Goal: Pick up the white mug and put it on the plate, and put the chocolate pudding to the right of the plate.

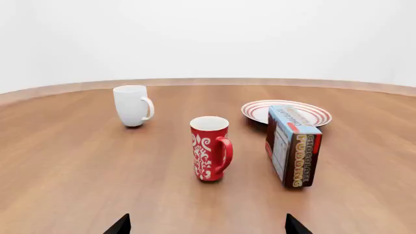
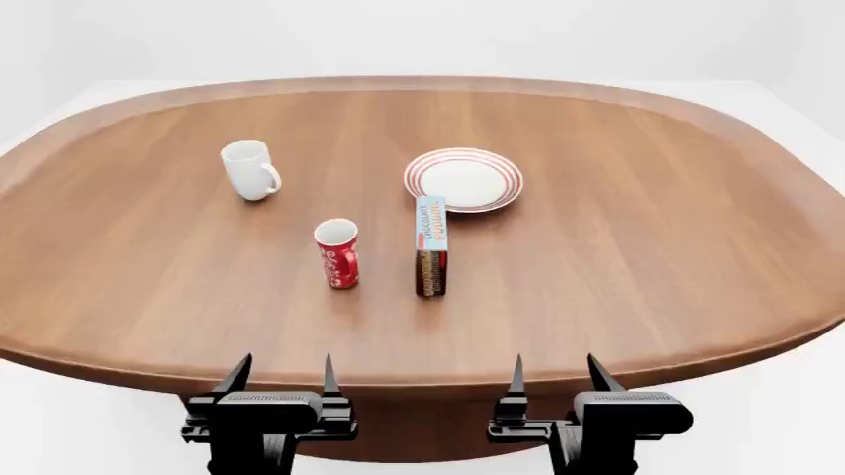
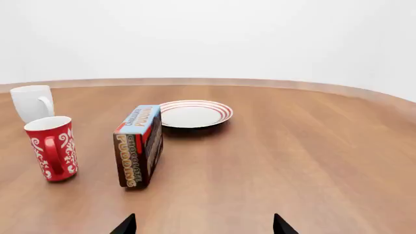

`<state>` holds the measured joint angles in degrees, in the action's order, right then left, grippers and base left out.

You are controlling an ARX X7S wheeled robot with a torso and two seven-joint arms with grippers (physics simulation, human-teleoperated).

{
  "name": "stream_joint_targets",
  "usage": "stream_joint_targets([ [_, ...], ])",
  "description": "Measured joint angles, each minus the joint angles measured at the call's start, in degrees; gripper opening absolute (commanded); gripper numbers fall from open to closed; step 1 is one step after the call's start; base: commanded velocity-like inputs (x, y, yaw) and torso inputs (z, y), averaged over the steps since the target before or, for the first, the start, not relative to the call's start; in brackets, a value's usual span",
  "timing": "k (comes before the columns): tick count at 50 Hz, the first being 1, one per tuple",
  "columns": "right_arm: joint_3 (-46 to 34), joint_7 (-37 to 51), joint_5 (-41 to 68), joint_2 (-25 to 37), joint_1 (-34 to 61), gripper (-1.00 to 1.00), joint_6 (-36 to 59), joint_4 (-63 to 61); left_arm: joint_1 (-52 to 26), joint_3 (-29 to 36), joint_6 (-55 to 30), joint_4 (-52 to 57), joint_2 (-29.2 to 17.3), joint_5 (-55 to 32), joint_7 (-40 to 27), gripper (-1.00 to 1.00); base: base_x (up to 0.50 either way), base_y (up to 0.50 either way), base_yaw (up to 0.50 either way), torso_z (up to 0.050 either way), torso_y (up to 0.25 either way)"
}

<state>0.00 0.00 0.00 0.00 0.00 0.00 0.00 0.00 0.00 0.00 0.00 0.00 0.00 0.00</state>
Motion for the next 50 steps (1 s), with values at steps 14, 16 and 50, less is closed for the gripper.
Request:
stream_joint_targets([
  [14,-2.03,2.05,1.33,1.61,0.08,1.00,-0.22,0.34,-0.04,1.85,-0.04,0.07,-1.61,-1.64,-1.88,1.00,0.00,0.00,0.00,0.000,0.000],
  [16,-2.32,2.35,1.55,1.86,0.10,1.00,-0.25,0.40,-0.04,2.13,-0.10,0.13,-1.86,-1.90,-2.16,1.00,0.00,0.00,0.00,0.000,0.000],
  [50,-4.10,5.78,4.23,4.39,0.68,1.00,0.27,-1.03,-0.31,5.07,-1.21,2.38,-4.75,-1.11,-6.88,1.00,0.00,0.00,0.00,0.000,0.000],
])
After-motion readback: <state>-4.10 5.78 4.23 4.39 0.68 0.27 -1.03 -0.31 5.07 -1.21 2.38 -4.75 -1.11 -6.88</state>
